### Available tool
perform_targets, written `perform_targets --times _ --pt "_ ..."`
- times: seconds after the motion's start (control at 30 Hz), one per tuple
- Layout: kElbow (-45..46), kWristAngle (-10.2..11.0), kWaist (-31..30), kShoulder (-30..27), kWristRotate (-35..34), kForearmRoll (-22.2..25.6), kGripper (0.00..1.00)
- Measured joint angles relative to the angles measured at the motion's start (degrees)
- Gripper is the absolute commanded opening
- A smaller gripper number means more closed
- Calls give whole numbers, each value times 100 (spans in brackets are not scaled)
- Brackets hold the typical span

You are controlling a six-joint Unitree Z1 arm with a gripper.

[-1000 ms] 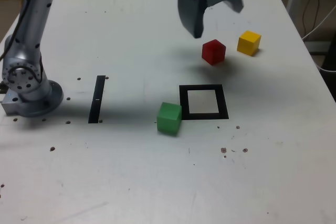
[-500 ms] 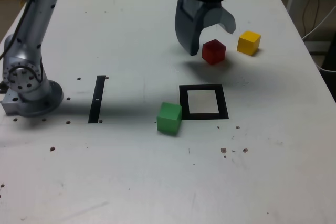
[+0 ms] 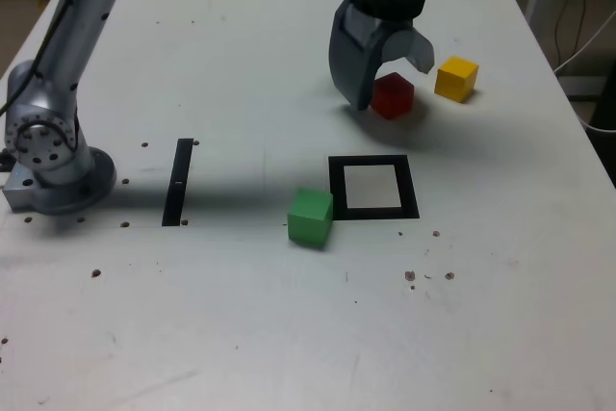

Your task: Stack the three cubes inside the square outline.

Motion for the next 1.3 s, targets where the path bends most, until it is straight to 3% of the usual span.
perform_targets --times 0.33,0.9,1.3 --pt "-122 21 3 164 -3 50 75" --pt "-348 -135 4 277 47 41 58" --pt "-386 -136 3 277 47 19 40"
